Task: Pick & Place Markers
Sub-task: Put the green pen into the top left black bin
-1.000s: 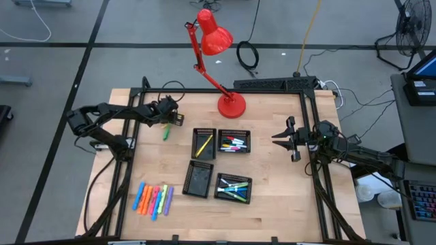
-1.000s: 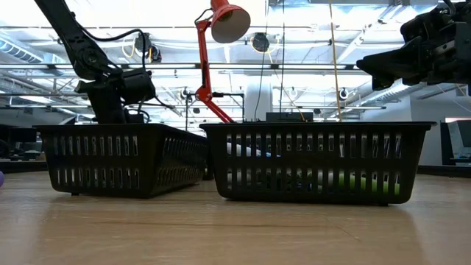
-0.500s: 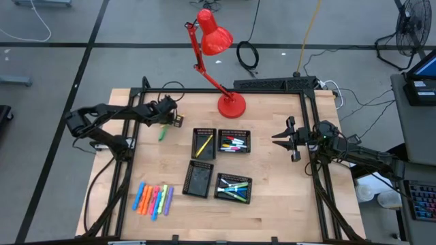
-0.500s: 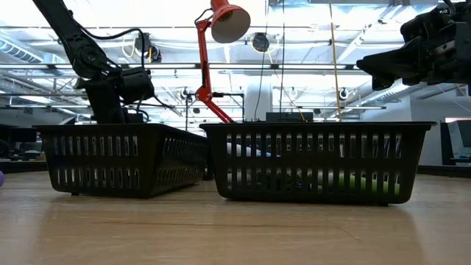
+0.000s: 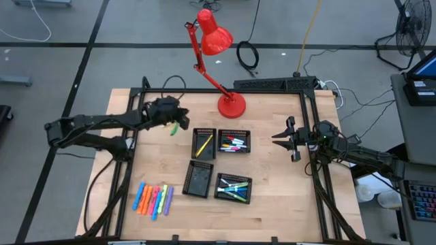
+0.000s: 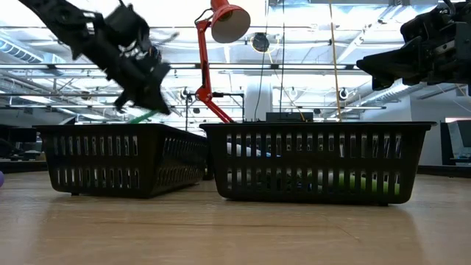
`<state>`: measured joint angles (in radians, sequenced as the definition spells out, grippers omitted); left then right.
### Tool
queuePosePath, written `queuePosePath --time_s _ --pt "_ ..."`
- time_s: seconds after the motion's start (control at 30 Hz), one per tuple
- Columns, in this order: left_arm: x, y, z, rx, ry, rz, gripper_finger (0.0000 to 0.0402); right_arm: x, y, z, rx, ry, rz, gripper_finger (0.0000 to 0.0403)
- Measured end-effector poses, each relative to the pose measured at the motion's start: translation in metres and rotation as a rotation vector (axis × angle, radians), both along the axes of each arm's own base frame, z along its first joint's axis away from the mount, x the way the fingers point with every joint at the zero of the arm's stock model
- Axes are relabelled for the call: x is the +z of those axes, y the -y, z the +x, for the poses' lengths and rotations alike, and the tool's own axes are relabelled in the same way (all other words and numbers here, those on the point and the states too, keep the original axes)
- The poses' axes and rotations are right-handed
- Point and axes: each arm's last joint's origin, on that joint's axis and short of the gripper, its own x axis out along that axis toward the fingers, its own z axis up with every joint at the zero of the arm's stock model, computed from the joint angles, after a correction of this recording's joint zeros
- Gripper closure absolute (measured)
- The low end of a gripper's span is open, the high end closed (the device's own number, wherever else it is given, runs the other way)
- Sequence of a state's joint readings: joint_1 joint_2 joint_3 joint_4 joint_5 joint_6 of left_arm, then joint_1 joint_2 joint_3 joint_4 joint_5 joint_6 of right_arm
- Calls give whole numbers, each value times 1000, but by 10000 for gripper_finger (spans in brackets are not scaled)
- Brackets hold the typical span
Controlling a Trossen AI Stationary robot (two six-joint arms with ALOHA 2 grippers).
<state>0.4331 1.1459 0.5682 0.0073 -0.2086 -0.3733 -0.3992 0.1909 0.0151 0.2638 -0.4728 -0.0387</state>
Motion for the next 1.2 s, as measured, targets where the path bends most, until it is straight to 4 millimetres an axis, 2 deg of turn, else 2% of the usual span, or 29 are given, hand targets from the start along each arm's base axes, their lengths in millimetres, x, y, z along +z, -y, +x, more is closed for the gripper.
queuePosePath --time_s 0.23,0.4,0.53,0.87,1.03,1.1,1.2 --pt "21 40 32 -273 186 234 373 0 0 0 0 0 0 325" --pt "26 53 48 -345 297 330 373 0 0 0 0 0 0 325" --pt "17 54 58 -351 308 322 373 0 0 0 0 0 0 325" --pt "-27 59 83 -355 277 216 373 0 0 0 0 0 0 325" --pt "-37 62 89 -356 305 192 373 0 0 0 0 0 0 325" --pt "-37 62 89 -347 318 172 361 0 0 0 0 0 0 325" --pt "-36 62 89 -342 329 168 322 0 0 0 0 0 0 325"
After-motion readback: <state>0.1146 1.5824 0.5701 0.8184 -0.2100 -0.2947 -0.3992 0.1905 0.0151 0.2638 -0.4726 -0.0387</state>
